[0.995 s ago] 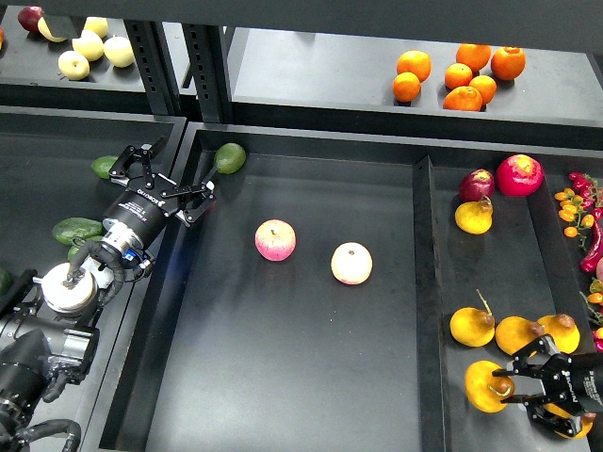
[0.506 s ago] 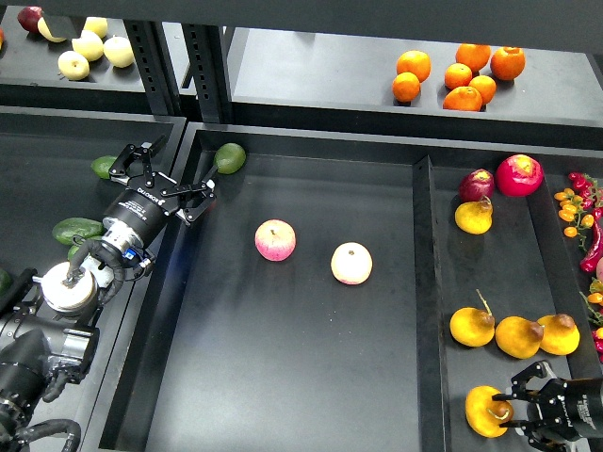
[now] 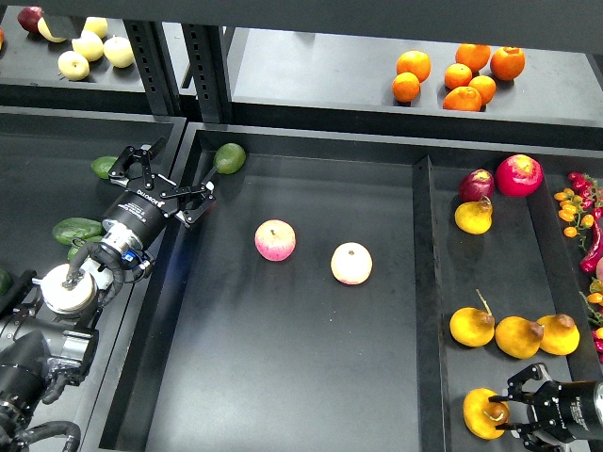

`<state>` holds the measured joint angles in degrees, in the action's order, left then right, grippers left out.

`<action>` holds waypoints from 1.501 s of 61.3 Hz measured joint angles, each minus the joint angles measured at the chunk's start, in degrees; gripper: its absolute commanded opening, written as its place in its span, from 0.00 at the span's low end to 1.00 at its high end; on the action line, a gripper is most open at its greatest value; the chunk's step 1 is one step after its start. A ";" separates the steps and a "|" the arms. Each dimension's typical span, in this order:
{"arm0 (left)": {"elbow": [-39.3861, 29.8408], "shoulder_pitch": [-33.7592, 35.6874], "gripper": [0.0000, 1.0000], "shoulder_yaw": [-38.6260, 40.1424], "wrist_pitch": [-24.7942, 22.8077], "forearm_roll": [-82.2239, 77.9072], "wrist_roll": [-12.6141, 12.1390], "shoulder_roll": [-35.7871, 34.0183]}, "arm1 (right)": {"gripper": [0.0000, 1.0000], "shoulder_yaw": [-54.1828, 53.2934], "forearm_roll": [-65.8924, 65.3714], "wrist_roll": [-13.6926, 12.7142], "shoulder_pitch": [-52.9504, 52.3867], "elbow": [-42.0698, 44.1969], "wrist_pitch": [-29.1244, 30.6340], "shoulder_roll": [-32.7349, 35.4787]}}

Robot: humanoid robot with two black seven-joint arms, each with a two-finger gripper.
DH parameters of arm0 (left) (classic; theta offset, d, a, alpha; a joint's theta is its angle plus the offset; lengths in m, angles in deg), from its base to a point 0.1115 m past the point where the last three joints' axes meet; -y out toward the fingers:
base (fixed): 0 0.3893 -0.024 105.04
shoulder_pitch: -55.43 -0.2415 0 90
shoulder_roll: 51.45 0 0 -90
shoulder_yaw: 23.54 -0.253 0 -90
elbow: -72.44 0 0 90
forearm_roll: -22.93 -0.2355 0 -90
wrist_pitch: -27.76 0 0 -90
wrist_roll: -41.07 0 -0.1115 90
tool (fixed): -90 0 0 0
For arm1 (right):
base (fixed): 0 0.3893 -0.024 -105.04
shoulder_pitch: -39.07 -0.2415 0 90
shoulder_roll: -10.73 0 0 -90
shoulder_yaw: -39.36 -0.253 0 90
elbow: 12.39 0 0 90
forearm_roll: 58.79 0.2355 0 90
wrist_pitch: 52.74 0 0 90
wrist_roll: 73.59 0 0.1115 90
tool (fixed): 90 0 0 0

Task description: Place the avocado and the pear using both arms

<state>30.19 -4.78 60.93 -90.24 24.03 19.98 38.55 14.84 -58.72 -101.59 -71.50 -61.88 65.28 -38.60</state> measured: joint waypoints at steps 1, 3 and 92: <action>-0.01 0.00 0.99 0.00 0.00 0.00 0.00 0.00 | 0.85 -0.01 0.00 0.00 0.01 -0.03 0.00 0.08; -0.02 0.00 0.99 0.00 0.00 0.00 0.00 0.00 | 0.91 -0.03 0.00 0.00 0.04 -0.11 0.00 0.24; -5.30 -7.05 0.99 0.03 0.00 0.05 -0.01 0.00 | 0.99 -47.61 2.98 0.00 3.19 1.32 -0.02 -21.74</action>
<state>24.89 -11.83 60.96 -90.24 24.08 19.97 38.55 -32.76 -55.74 -101.59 -68.31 -60.56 65.26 -60.34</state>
